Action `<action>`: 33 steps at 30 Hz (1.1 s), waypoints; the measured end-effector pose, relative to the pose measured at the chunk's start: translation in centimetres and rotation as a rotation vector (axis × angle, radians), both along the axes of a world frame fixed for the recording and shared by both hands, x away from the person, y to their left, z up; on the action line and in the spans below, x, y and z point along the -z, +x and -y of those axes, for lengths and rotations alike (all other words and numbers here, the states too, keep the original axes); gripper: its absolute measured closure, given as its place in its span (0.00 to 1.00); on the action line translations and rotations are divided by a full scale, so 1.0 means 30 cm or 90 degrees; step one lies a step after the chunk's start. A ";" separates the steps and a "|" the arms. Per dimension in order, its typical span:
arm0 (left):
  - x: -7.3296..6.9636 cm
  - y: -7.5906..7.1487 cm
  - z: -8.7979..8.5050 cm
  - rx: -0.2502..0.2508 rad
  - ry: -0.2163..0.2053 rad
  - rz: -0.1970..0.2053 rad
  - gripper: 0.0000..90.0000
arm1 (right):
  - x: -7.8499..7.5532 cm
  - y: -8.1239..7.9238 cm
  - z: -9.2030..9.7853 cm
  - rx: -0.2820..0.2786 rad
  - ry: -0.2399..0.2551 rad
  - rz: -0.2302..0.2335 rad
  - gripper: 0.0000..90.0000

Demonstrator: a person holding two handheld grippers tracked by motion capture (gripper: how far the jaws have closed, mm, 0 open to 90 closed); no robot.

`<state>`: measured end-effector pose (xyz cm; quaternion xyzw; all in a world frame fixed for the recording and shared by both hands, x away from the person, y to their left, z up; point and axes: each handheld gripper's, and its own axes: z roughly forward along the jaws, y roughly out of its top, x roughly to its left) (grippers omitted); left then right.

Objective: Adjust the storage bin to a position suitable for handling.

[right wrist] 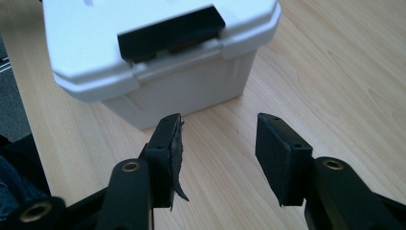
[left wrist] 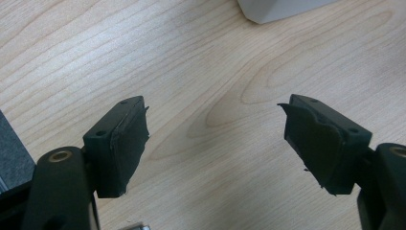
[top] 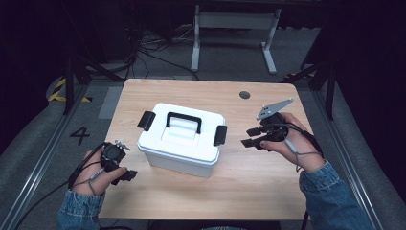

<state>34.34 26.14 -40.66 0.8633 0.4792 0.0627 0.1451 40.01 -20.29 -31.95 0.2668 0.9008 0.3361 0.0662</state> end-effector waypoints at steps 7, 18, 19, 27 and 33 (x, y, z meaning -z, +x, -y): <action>0.008 0.002 -0.005 0.000 0.007 -0.003 0.26 | -0.051 0.019 -0.029 -0.010 0.017 0.011 0.57; 0.006 -0.001 -0.003 -0.004 -0.030 0.014 0.29 | -0.104 0.063 -0.110 -0.029 0.062 0.024 0.53; 0.007 -0.002 -0.003 0.000 -0.030 0.016 0.29 | -0.108 0.065 -0.117 -0.029 0.064 0.022 0.53; 0.004 0.006 -0.001 -0.001 -0.026 0.048 0.30 | -0.124 0.097 -0.217 -0.049 0.075 0.025 0.52; 0.006 0.015 -0.001 0.004 -0.021 0.031 0.33 | -0.101 0.132 -0.305 -0.065 0.061 0.014 0.53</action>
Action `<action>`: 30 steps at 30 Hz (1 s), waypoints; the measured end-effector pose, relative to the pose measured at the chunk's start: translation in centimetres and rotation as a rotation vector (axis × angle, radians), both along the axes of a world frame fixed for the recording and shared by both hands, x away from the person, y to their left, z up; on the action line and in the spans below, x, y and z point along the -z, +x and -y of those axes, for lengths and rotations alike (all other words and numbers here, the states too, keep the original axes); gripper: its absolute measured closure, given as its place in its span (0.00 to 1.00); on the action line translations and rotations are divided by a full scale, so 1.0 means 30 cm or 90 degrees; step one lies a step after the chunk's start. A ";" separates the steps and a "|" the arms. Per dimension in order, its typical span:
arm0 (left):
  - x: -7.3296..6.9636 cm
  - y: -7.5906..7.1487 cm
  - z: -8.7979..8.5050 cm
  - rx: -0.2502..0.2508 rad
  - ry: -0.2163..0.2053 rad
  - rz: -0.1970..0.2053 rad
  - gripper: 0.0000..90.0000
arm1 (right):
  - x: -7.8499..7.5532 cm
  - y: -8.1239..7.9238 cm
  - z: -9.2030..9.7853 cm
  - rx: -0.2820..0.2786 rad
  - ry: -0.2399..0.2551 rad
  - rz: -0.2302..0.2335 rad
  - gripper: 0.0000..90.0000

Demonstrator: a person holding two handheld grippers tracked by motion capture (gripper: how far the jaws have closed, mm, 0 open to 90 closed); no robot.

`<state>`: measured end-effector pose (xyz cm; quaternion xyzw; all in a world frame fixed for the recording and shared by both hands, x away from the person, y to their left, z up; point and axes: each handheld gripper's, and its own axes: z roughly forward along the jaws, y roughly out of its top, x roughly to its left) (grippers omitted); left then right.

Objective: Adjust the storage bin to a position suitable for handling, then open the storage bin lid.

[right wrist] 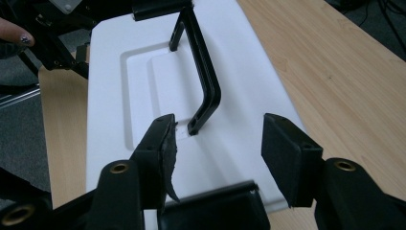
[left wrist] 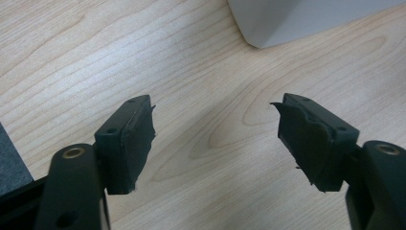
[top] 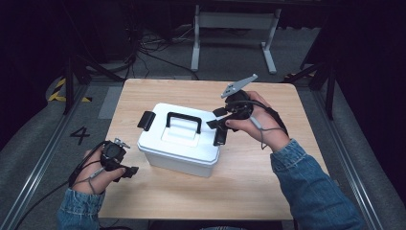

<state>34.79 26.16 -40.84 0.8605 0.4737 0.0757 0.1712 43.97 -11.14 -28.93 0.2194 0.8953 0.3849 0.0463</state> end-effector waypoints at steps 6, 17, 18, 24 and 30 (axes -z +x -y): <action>0.005 0.006 0.002 -0.002 -0.009 -0.010 0.35 | 0.039 0.030 -0.065 -0.007 -0.028 -0.007 0.53; 0.010 0.009 -0.006 0.002 -0.011 -0.015 0.36 | 0.080 0.062 -0.146 -0.031 -0.057 -0.027 0.78; 0.010 0.010 -0.005 -0.001 -0.013 -0.014 0.36 | 0.080 0.062 -0.148 -0.035 -0.057 -0.030 0.80; 0.012 0.016 0.003 0.005 -0.011 -0.017 0.35 | 0.076 0.056 -0.153 -0.047 -0.054 -0.039 0.89; 0.011 0.016 0.002 0.004 -0.013 -0.017 0.35 | 0.065 0.037 -0.160 -0.077 -0.067 -0.016 0.94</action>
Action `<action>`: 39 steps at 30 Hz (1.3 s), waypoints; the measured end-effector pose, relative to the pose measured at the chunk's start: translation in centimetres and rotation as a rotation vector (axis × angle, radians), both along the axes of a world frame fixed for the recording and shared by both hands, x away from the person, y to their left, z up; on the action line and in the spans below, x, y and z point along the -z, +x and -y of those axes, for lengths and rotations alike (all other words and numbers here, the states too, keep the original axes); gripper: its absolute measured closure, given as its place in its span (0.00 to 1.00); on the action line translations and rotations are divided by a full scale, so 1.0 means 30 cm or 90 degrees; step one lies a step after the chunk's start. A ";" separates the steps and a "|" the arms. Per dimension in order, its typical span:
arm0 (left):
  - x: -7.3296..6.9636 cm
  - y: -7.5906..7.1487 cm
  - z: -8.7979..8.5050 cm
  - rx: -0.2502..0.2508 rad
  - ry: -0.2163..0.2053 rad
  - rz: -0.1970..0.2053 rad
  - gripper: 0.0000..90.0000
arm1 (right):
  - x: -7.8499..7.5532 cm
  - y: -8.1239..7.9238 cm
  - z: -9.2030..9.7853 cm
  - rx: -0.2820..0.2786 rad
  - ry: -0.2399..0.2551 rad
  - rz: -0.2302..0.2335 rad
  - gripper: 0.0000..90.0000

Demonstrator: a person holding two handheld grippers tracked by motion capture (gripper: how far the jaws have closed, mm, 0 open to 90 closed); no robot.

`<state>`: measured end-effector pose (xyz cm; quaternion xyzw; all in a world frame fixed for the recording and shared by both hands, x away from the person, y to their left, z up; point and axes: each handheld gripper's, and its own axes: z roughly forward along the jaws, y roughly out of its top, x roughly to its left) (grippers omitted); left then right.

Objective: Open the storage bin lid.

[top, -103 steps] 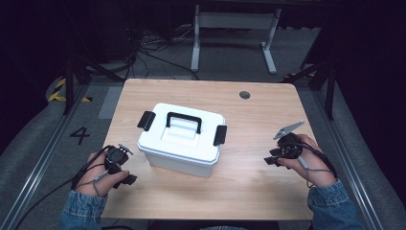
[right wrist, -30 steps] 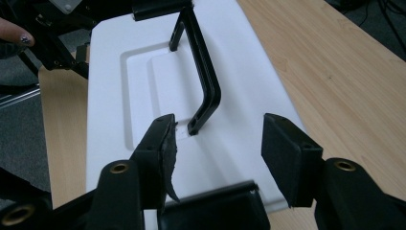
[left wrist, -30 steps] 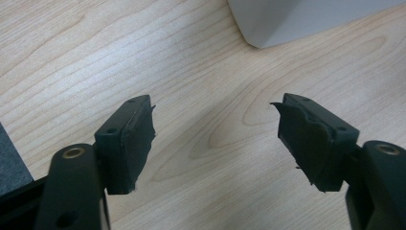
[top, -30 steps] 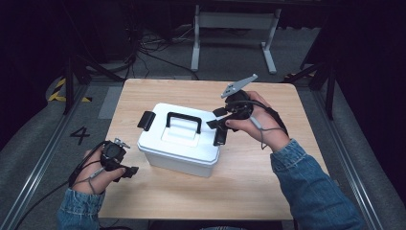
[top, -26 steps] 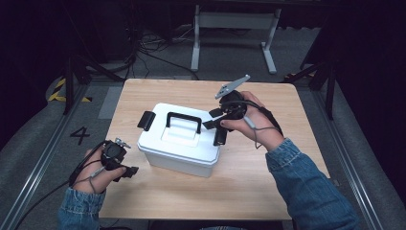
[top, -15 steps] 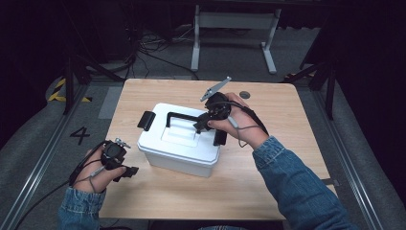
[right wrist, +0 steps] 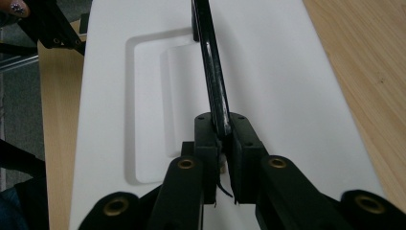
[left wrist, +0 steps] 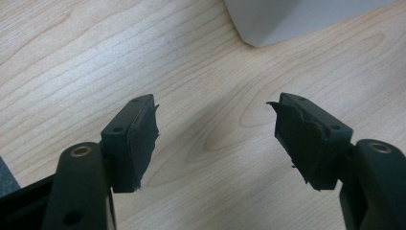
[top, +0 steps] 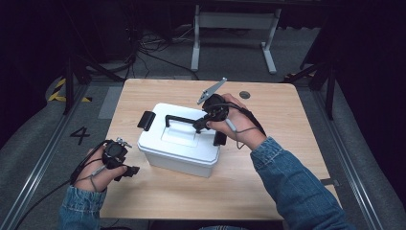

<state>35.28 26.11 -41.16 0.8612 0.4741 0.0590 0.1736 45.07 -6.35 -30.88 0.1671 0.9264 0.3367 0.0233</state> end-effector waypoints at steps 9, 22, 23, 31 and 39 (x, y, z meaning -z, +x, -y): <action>0.000 -0.003 -0.003 0.002 -0.001 -0.002 0.35 | -0.026 -0.022 -0.004 -0.015 0.016 0.042 0.95; 0.005 -0.010 -0.011 -0.001 0.002 0.002 0.35 | -0.119 -0.045 0.023 -0.018 0.062 0.083 0.95; 0.007 -0.011 -0.012 -0.001 -0.001 0.001 0.36 | -0.123 -0.045 0.027 -0.018 0.066 0.085 0.95; 0.007 -0.014 -0.013 -0.005 0.000 0.000 0.35 | -0.159 -0.048 0.065 0.000 0.092 0.089 0.95; 0.007 -0.012 -0.017 -0.007 0.000 0.001 0.34 | -0.187 -0.051 0.136 0.022 0.098 0.108 0.95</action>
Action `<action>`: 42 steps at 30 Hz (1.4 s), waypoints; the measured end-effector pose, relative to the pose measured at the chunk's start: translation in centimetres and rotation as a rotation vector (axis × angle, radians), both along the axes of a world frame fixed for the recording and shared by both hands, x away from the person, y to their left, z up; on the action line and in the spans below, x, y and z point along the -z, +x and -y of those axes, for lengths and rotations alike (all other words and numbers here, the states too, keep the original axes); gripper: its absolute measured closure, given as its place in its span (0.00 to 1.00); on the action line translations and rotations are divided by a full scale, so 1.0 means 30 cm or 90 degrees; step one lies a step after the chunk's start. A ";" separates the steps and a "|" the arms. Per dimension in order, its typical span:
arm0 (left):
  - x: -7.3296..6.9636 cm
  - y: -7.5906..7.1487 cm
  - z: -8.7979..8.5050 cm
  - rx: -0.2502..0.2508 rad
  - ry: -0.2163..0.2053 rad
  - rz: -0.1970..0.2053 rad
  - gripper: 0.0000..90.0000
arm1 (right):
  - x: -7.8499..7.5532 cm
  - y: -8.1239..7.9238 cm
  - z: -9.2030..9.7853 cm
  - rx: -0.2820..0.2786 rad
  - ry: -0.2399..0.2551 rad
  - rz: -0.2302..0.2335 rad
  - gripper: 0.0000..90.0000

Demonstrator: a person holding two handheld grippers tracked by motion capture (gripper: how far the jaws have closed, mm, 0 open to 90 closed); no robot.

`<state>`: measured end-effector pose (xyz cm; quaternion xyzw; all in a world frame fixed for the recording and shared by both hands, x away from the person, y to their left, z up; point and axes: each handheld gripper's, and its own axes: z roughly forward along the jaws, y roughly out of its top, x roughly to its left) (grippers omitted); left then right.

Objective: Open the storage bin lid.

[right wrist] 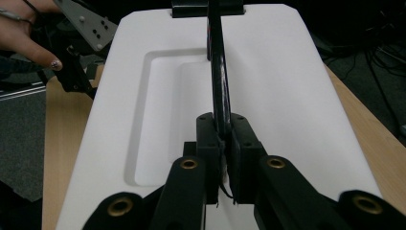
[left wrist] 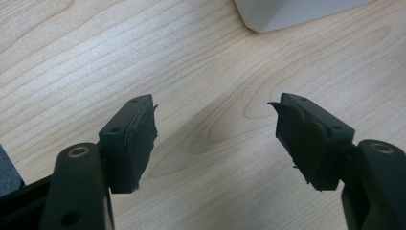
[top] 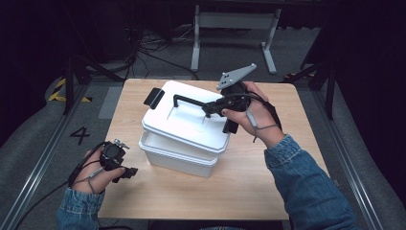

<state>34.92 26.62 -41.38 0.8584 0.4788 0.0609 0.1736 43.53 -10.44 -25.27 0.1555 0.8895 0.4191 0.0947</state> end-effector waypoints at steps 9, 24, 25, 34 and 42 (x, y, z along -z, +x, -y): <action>0.000 0.007 0.006 0.000 0.002 -0.004 0.33 | -0.014 0.009 0.138 0.054 0.009 0.008 0.95; 0.006 0.006 0.005 -0.006 0.004 -0.005 0.32 | -0.032 0.030 0.333 0.140 0.015 0.014 0.95; 0.006 0.006 0.005 -0.005 0.004 -0.005 0.32 | -0.033 0.032 0.345 0.145 0.016 0.014 0.95; 0.007 -0.002 -0.002 -0.008 0.002 -0.005 0.32 | -0.025 0.051 0.462 0.197 0.019 0.014 0.95; 0.009 -0.006 -0.005 -0.014 -0.004 -0.008 0.32 | 0.008 0.081 0.538 0.237 0.017 0.004 0.95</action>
